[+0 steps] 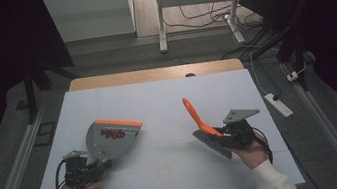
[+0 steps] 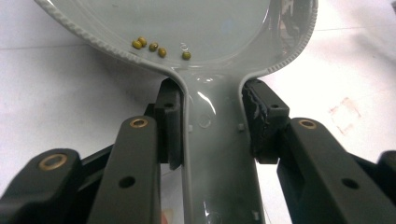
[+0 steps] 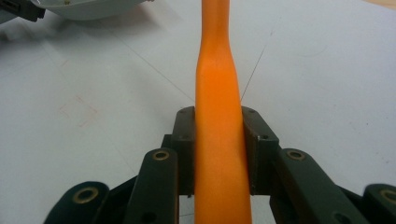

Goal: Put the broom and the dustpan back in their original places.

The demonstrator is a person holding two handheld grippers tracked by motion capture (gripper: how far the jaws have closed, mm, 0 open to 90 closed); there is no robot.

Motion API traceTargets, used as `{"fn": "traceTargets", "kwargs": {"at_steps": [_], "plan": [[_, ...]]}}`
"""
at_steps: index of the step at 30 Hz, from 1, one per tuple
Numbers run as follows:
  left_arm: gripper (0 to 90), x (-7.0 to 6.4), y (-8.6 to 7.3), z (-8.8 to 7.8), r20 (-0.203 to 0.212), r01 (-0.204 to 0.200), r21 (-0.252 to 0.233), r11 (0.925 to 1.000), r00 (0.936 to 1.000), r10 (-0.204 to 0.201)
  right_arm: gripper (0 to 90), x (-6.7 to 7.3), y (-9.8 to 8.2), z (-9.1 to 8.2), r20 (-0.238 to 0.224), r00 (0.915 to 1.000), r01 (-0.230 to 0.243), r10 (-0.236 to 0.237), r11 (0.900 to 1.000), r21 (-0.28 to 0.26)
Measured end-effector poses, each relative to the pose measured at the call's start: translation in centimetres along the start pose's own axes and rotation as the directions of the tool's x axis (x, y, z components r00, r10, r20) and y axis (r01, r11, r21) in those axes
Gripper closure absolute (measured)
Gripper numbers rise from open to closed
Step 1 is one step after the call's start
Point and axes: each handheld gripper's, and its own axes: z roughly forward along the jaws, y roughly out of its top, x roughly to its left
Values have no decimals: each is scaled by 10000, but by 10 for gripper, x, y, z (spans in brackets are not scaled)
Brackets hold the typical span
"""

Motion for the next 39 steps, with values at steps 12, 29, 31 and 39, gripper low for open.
{"fn": "traceTargets", "kwargs": {"at_steps": [12, 29, 31, 39], "plan": [[615, -4, -3, 5, -662, 624, -42, 9980, 9958, -625, 702, 1, -2, -1, -83, 10000, 18, -17, 9999, 150], [613, -2, -1, 15, -1077, 1069, 175, 9941, 9887, -1044, 701, -1, -11, 10, -430, 9980, -428, 469, 9949, 908], [613, -2, -1, 16, -1071, 1059, 191, 9942, 9889, -1033, 701, -2, -12, 11, -363, 9977, -528, 566, 9936, 1003], [556, 0, -2, 16, -939, 965, 199, 9951, 9911, -942, 698, -18, -19, 9, -115, 9930, -1165, 1180, 9892, 885]]}}
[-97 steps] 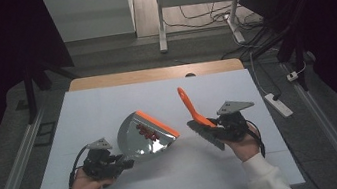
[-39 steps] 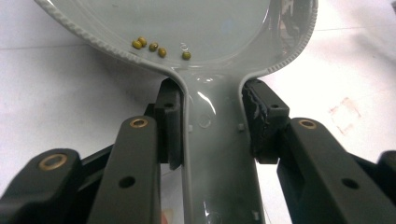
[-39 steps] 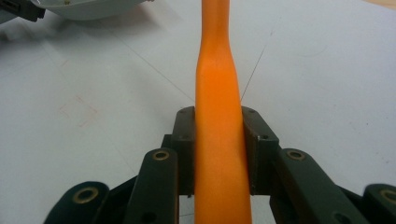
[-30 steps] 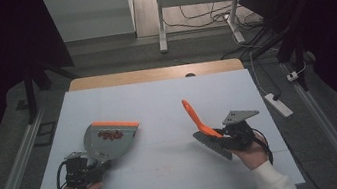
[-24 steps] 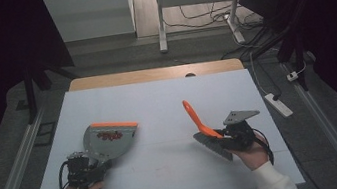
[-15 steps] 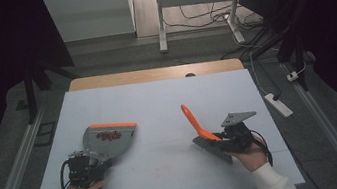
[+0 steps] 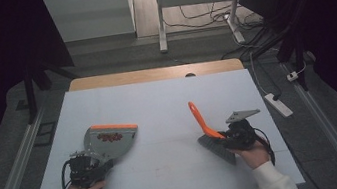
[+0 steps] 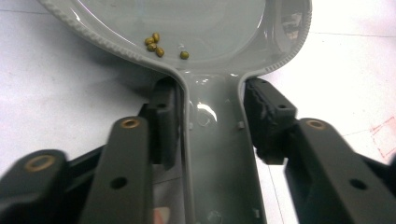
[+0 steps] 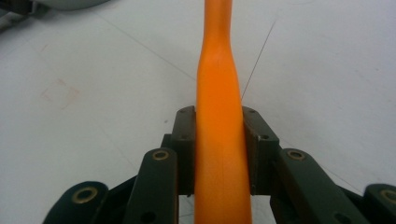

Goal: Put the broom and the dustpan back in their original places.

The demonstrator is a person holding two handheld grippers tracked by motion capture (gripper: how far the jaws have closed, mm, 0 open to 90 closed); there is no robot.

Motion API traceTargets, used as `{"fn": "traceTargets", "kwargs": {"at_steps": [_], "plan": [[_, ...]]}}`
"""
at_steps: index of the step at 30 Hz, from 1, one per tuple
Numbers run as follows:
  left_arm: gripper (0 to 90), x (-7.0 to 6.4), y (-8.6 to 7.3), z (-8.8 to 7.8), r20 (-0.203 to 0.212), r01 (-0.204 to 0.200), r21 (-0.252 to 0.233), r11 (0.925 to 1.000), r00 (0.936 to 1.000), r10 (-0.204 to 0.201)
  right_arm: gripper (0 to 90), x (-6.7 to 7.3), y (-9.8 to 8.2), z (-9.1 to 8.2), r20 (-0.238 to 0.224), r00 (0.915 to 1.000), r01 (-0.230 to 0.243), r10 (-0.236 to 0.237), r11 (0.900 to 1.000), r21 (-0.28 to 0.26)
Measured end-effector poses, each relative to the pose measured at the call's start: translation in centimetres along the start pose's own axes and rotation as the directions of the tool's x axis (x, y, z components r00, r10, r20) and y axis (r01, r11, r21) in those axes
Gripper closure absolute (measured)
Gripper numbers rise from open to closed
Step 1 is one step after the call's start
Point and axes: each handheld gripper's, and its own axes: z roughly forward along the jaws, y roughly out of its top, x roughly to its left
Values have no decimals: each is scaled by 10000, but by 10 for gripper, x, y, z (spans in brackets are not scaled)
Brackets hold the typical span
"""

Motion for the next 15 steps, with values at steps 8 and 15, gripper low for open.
{"fn": "traceTargets", "kwargs": {"at_steps": [8, 15], "plan": [[358, 2, -1, -3, 64, -86, -13, 10000, 9999, 86, 678, -11, -5, 1, 391, 9990, -191, 193, 9998, -60], [298, 4, -1, -14, -265, -378, -304, 9988, 9990, 370, 638, -18, -9, 3, 602, 9977, -309, 311, 9995, -40]]}}
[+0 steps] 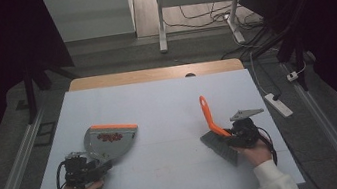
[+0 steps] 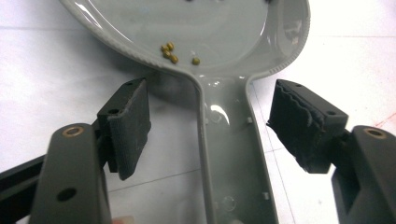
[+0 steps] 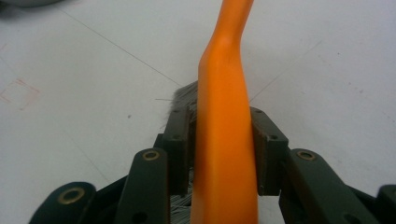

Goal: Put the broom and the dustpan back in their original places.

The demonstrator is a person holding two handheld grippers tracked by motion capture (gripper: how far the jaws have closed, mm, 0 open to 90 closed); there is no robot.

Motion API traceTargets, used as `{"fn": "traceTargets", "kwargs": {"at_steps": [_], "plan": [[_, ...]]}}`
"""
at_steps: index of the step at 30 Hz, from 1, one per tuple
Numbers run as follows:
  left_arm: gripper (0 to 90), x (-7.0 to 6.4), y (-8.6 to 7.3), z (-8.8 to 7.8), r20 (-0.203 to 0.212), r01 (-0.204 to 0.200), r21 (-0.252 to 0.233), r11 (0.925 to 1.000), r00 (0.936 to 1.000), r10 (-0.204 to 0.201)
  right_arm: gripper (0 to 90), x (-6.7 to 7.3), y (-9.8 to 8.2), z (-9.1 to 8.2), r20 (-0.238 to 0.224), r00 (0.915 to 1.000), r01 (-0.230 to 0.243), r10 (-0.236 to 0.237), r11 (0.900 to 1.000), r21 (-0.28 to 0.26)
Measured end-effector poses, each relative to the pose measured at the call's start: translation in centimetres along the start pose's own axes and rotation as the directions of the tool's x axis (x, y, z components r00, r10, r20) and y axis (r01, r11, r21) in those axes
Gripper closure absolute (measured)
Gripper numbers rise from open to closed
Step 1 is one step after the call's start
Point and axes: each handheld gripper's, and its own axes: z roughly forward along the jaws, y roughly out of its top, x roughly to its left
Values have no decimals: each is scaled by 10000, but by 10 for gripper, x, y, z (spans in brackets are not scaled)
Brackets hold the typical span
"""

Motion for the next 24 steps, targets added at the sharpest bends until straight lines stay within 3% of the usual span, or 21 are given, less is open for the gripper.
{"fn": "traceTargets", "kwargs": {"at_steps": [4, 9, 11, 18, 24], "plan": [[291, -1, 0, -8, -133, -250, -346, 9991, 9996, 245, 602, -2, -1, 2, 222, 9997, 128, -131, 9998, 144], [299, -3, 3, -21, -224, -808, -887, 9928, 9966, 791, 552, -7, -3, 5, 354, 9994, 53, -66, 9993, 367], [309, -4, 4, -23, 27, -1083, -901, 9900, 9940, 1090, 536, -8, -4, 6, 381, 9993, 1, -17, 9991, 422], [320, -10, 7, -28, 136, -1877, -1059, 9765, 9817, 1902, 454, -12, -5, 11, 717, 9974, 44, -92, 9977, 676], [324, -13, 9, -25, 320, -2121, -886, 9732, 9760, 2156, 428, -18, -5, 14, 725, 9973, -145, 85, 9965, 818]]}}
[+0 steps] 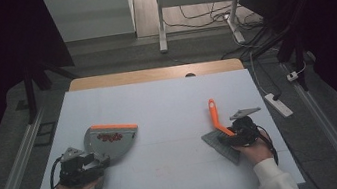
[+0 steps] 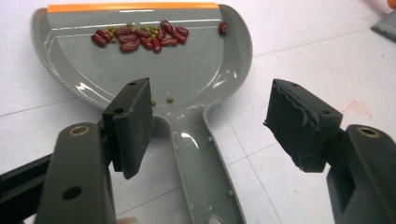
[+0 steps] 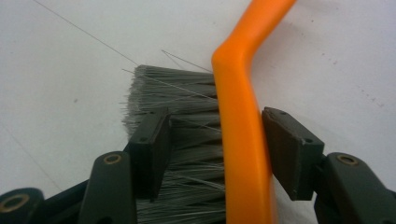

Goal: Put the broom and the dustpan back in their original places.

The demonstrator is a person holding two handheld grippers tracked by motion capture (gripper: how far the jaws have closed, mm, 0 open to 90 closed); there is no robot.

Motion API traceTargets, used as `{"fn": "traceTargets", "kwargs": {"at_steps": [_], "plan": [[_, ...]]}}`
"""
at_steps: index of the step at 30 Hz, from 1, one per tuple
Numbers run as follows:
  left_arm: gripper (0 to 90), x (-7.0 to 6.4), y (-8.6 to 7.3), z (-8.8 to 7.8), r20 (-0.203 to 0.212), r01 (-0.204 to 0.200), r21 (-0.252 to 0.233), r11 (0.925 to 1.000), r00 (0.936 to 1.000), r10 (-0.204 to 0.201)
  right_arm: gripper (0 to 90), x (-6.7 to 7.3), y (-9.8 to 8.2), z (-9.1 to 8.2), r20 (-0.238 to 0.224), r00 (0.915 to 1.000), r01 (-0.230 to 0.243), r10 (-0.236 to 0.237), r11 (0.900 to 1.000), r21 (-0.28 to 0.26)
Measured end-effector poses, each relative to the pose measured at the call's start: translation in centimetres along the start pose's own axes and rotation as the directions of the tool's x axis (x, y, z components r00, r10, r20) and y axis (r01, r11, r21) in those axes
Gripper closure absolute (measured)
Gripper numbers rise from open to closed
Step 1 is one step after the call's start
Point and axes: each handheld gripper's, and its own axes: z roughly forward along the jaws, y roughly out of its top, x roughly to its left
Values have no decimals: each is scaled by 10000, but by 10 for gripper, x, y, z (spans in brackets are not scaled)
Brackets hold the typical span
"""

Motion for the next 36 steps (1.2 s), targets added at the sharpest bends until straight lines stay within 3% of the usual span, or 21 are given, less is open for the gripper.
{"fn": "traceTargets", "kwargs": {"at_steps": [3, 12, 19, 29, 36], "plan": [[324, -1, 0, 2, 50, -60, 89, 9999, 10000, 60, 421, 0, 0, 0, 395, 9990, 226, -226, 9997, -2], [324, -3, 1, 3, 132, -206, 185, 9996, 9997, 204, 428, 0, 1, 0, 416, 9986, 336, -329, 9993, -146], [341, -5, 6, 8, 377, -674, 363, 9971, 9971, 660, 430, 6, 3, -7, 570, 9965, 652, -615, 9957, -663], [344, -6, 14, 24, 1074, -1473, 710, 9865, 9844, 1392, 431, 12, 5, -13, 226, 9953, 963, -944, 9894, -1084], [345, 1, 21, 34, 1747, -1578, 741, 9847, 9742, 1430, 432, 16, 5, -14, -89, 9914, 1287, -1308, 9840, -1234]]}}
